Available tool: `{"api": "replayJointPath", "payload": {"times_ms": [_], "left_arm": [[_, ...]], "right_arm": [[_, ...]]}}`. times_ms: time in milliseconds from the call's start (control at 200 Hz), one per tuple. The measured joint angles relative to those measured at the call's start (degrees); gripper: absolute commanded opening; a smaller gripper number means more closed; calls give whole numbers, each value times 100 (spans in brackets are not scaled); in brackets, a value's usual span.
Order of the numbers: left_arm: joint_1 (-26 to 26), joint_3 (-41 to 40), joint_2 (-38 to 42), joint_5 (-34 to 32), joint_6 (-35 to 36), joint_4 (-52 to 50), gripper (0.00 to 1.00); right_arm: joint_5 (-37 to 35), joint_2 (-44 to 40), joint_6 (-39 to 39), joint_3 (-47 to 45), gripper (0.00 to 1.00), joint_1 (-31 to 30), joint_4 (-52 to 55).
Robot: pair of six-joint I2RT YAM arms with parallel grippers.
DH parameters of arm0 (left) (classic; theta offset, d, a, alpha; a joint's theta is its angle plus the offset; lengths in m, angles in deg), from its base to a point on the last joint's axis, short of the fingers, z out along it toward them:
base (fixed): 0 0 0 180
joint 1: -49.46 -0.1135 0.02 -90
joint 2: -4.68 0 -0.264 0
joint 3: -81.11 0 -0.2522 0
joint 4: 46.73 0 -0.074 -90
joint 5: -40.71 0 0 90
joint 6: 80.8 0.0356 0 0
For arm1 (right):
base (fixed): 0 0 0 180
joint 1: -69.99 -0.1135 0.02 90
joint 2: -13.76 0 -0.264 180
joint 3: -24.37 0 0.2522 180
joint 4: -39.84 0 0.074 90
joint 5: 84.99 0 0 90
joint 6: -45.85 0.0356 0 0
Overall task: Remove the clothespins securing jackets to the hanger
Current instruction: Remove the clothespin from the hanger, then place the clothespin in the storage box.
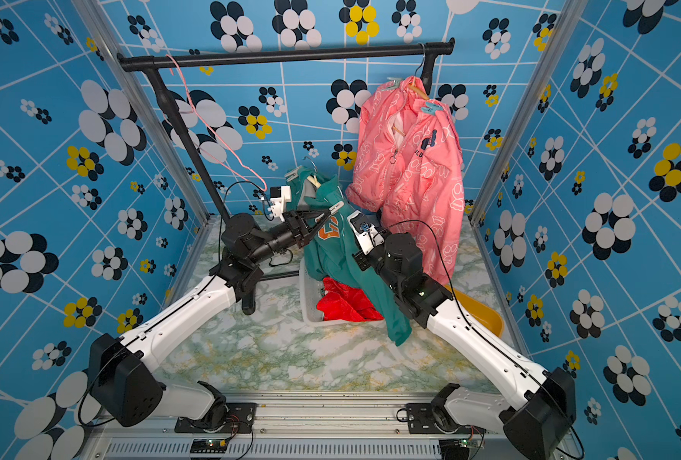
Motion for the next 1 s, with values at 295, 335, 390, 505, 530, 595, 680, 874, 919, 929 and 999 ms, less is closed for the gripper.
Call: {"api": "replayJointPath", "payload": {"times_ms": [295, 335, 390, 505, 530, 595, 680, 874, 919, 929, 999], "left_arm": [[7, -203, 269, -304, 675, -164, 0], [9, -264, 363, -350, 793, -190, 0], [13, -332, 485, -393, 977, -208, 0], [50, -363, 664, -407, 1353, -229, 0], [63, -365, 697, -389, 1460, -243, 0], [92, -376, 778, -352, 1700, -286, 0], [186, -442, 901, -286, 2118, -468, 0], [835, -752, 1193, -415, 3425, -1226, 0], [1032, -844, 1246, -551, 3742, -1414, 0], [1078, -868, 1255, -588, 3818, -1447, 0], [1314, -1054, 1300, -728, 4197, -1569, 0]], "right_arm": [[-138, 2, -17, 0, 0, -2, 11], [-184, 7, -20, 0, 0, -2, 13], [-245, 24, -35, 7, 0, -2, 24], [-396, 79, -85, 48, 0, 0, 98], [-428, 90, -107, 63, 0, 0, 133], [-490, 101, -151, 133, 0, 2, 240], [-514, 101, -190, 267, 0, 44, 387], [-444, 101, -164, 601, 0, 365, 730], [-424, 103, -127, 667, 0, 461, 804], [-422, 103, -120, 675, 0, 472, 813], [-402, 103, -74, 743, 0, 555, 896]]}}
